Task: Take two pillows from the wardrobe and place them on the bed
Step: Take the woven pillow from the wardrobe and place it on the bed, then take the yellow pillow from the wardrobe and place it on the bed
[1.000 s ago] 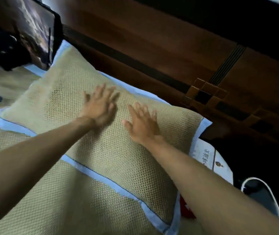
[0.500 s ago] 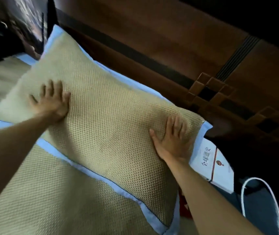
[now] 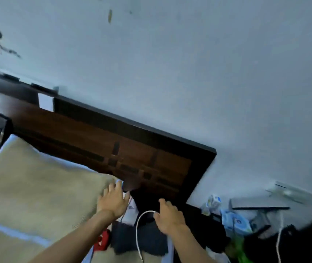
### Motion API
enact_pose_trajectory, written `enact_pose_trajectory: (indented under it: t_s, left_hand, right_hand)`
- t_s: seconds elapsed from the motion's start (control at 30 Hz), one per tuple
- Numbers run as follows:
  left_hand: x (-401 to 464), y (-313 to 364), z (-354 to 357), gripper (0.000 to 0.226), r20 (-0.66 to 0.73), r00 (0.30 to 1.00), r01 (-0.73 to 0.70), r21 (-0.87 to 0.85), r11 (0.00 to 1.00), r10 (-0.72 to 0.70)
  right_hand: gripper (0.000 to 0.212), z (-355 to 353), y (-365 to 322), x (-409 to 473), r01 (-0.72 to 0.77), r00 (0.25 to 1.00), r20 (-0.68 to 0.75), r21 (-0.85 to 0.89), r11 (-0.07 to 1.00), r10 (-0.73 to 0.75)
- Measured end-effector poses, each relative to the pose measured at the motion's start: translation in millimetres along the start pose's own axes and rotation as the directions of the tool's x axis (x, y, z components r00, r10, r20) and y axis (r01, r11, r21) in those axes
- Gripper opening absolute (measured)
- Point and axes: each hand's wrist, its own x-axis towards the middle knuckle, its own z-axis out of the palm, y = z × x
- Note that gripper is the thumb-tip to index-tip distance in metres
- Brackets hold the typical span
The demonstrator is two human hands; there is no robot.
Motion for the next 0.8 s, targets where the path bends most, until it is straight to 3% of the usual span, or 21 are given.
enact_pose_trajectory:
  t_s: [0.17, 0.3, 0.43, 0.57, 0.7, 0.8]
  left_hand:
    - [-71, 146, -19, 0.056, -0.035, 0.961, -0.276, -0.024, 0.961, 0.275]
    - [-122, 245, -34, 0.055, -0.017, 0.888, -0.459, 0.002, 0.889, 0.459]
    - [-176, 341, -42, 0.054, -0.003, 0.746, -0.666, 0.007, 0.746, 0.666]
    - [-247, 419, -31, 0.053, 0.020, 0.571, -0.815, -0.106, 0.569, 0.821]
    - [-334, 462, -20, 0.054, 0.088, 0.444, -0.848, -0.279, 0.450, 0.892]
    - [-399, 474, -31, 0.056, 0.092, 0.343, -0.876, -0.328, 0.354, 0.935]
  right_hand:
    - [0.042, -97, 134, -99, -0.097, 0.976, -0.187, 0.093, 0.991, 0.113]
    - [0.040, -155, 204, -184, -0.212, 0.899, -0.345, 0.199, 0.957, 0.271]
    - [0.046, -198, 251, -280, -0.379, 0.765, -0.474, 0.219, 0.899, 0.437]
    - [0.049, -222, 274, -385, -0.542, 0.622, -0.558, 0.201, 0.816, 0.550]
    - [0.052, -229, 278, -473, -0.643, 0.505, -0.612, 0.204, 0.738, 0.609]
    - [0.052, -228, 278, -535, -0.687, 0.462, -0.591, 0.233, 0.688, 0.661]
